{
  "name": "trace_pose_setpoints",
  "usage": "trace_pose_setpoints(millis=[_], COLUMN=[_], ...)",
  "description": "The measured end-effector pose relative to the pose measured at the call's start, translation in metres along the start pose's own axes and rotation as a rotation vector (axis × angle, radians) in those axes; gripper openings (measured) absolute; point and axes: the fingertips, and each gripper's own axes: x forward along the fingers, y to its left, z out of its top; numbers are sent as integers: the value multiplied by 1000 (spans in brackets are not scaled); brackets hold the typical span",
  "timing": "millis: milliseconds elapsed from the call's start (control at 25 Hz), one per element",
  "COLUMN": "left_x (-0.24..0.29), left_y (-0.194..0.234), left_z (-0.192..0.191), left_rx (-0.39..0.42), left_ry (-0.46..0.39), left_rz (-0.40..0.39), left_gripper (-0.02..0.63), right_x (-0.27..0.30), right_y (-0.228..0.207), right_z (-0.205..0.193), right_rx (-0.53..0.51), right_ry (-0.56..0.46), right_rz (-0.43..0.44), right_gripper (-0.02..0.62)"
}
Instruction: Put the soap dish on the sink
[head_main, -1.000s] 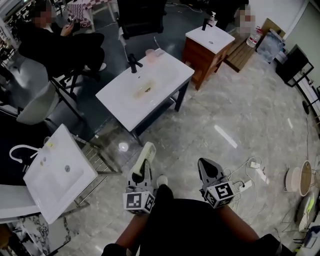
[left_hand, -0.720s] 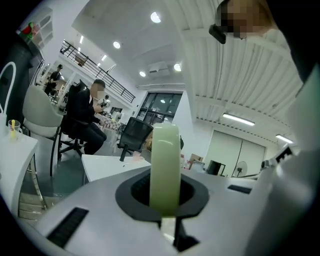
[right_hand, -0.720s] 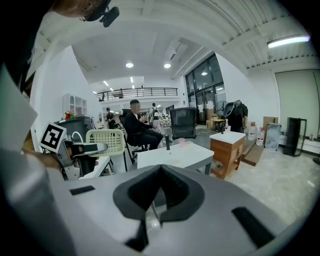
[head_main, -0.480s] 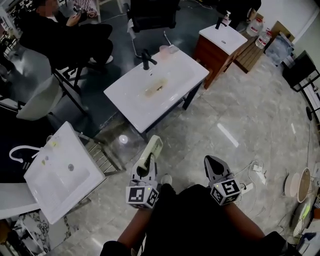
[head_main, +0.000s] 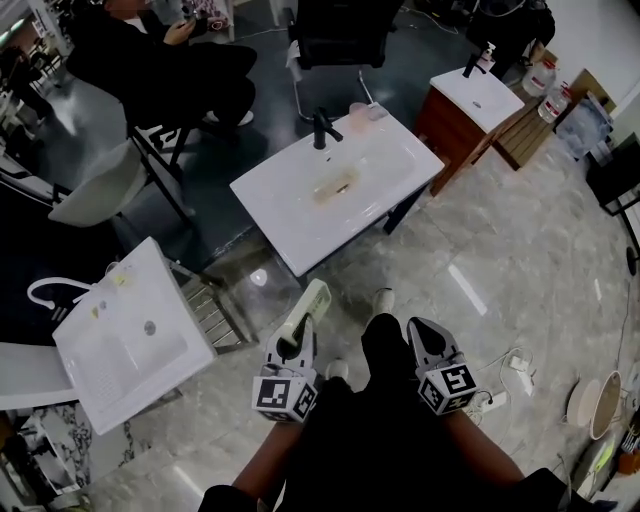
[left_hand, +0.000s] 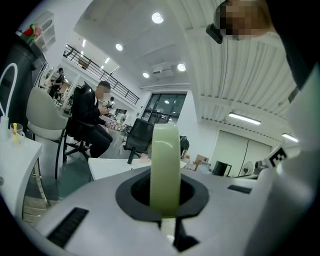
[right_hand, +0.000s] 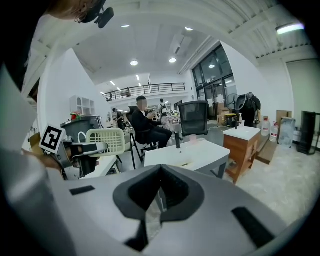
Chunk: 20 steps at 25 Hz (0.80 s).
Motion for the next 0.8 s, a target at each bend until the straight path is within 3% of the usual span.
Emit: trace_pose_setpoints(millis=[280,480,800], left_x=[44,83,148], left_y=[11,25,33], left_z=[16,18,32], left_rx=[-6,-56,-80], left_ry=[-14,23,34], left_rz=[73,136,232], left_gripper=[20,20,20], right_x=[60,109,182], right_y=[-27,-53,-92], right_z=[41,70,109], right_rx=[-14,28,-28], right_ry=[-26,-30,-26], right_rz=[89,144,274], right_gripper=[-2,-2,-2])
